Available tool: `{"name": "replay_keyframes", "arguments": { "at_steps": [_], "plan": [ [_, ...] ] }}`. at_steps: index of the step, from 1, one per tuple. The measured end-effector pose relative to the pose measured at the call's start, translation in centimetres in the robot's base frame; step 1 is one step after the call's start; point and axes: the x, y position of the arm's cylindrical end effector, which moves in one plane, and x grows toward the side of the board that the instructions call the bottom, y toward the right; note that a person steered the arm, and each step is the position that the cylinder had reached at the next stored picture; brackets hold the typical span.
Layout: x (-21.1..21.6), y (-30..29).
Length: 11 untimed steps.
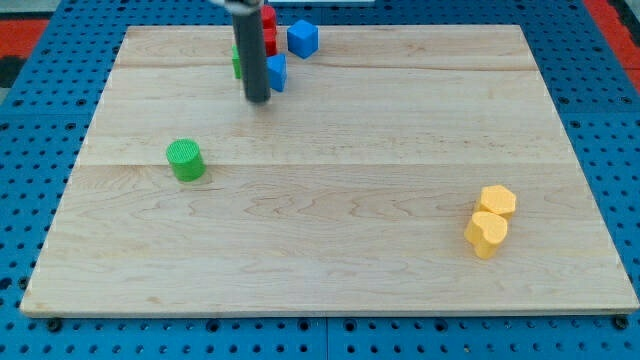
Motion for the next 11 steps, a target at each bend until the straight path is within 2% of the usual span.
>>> {"name": "replay_keyframes", "arguments": {
  "at_steps": [1, 2, 3, 4, 5, 6, 7, 8, 9, 10, 11],
  "plan": [
    [11.9, -1.4],
    [10.0, -5.4],
    [4.4, -5.1],
    [10.1, -3.3],
    [9.7, -10.3],
    [4.4, -7.1],
    [0.9, -2.1],
    [4.2, -2.4],
    [4.9, -8.3],
    [0.0, -8.0],
    [-2.4, -2.4]
  ]
}}
